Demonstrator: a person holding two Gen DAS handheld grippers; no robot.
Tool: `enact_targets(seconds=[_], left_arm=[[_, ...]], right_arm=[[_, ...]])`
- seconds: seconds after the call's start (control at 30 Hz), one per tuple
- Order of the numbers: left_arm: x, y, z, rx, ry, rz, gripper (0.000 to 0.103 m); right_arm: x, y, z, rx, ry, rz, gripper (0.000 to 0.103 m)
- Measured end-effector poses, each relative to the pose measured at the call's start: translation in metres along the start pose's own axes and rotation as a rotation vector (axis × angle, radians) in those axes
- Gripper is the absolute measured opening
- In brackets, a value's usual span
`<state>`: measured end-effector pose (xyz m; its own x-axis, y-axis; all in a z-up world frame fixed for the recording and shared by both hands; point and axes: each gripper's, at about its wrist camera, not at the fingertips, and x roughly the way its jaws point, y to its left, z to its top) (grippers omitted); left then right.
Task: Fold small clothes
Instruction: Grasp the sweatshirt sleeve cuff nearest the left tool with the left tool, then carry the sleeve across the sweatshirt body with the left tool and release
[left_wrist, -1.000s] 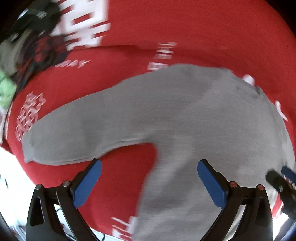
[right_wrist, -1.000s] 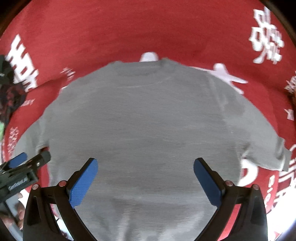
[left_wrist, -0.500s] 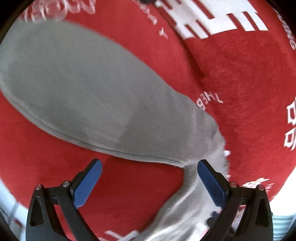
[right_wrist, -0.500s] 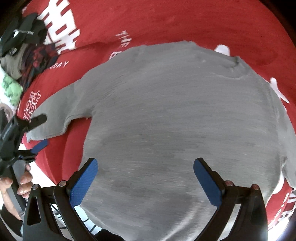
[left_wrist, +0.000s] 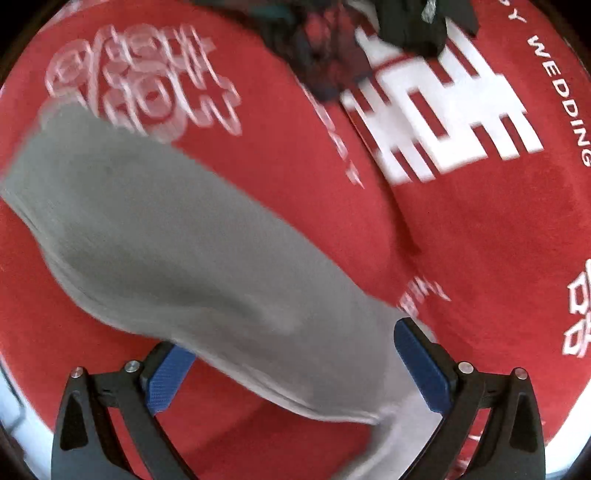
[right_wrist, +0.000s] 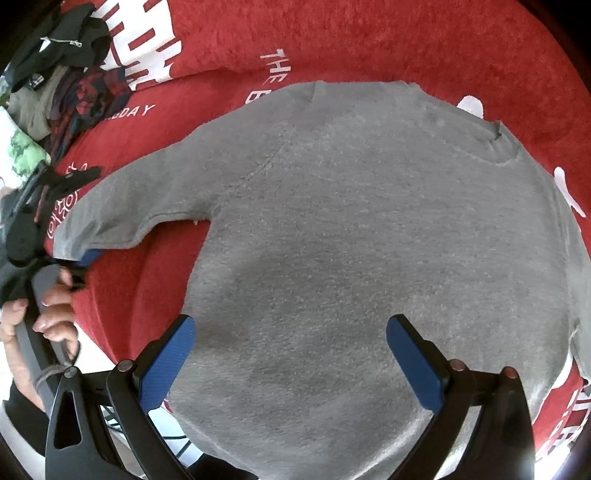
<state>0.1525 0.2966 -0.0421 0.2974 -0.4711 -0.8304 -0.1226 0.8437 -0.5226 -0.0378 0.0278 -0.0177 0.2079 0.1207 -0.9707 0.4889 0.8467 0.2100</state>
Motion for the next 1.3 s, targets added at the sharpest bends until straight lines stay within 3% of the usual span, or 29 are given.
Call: enact_targets(seconds=[0.13, 0.23, 0.27, 0.3, 0.33, 0.47, 0.6, 0.7, 0.9, 1.03, 1.13, 1.3], left_arm=[[-0.008, 0.027, 0.015, -0.046, -0.033, 0.050, 0.102], [-0.017, 0.033, 0.014, -0.062, -0.058, 0.088, 0.079], [-0.016, 0.038, 0.014, -0.052, -0.074, 0.103, 0.056], [-0.017, 0.037, 0.013, -0.028, -0.080, 0.114, 0.021], [-0.018, 0.039, 0.013, -0.012, -0.066, 0.089, 0.008], [-0.023, 0.021, 0.010, 0.054, -0.087, 0.049, 0.007], [-0.047, -0.031, 0.002, 0.249, -0.118, -0.033, 0.006], [-0.052, -0.090, -0.011, 0.418, -0.106, -0.112, 0.006], [-0.034, -0.219, -0.076, 0.688, 0.015, -0.322, 0.007], [-0.002, -0.283, -0.140, 0.825, 0.125, -0.391, 0.006], [0.034, -0.311, -0.196, 0.921, 0.231, -0.378, 0.006], [0.090, -0.317, -0.262, 1.046, 0.361, -0.233, 0.007]], right_arm=[[0.000, 0.000, -0.002, 0.011, -0.001, 0.001, 0.103], [0.001, 0.002, -0.006, 0.012, 0.004, 0.004, 0.103], [0.001, 0.003, -0.007, 0.011, 0.005, 0.003, 0.103], [0.002, 0.004, -0.008, 0.009, 0.006, 0.003, 0.103], [0.002, 0.004, -0.010, 0.008, 0.007, 0.003, 0.103], [0.001, 0.003, -0.014, 0.021, 0.003, 0.006, 0.103], [-0.006, -0.002, -0.017, 0.028, -0.038, 0.010, 0.103], [-0.014, -0.012, -0.020, 0.054, -0.069, 0.016, 0.103], [-0.036, -0.054, -0.031, 0.142, -0.126, -0.010, 0.103], [-0.054, -0.102, -0.041, 0.246, -0.167, -0.043, 0.103], [-0.061, -0.142, -0.053, 0.336, -0.182, -0.060, 0.103], [-0.057, -0.203, -0.073, 0.468, -0.158, -0.081, 0.103]])
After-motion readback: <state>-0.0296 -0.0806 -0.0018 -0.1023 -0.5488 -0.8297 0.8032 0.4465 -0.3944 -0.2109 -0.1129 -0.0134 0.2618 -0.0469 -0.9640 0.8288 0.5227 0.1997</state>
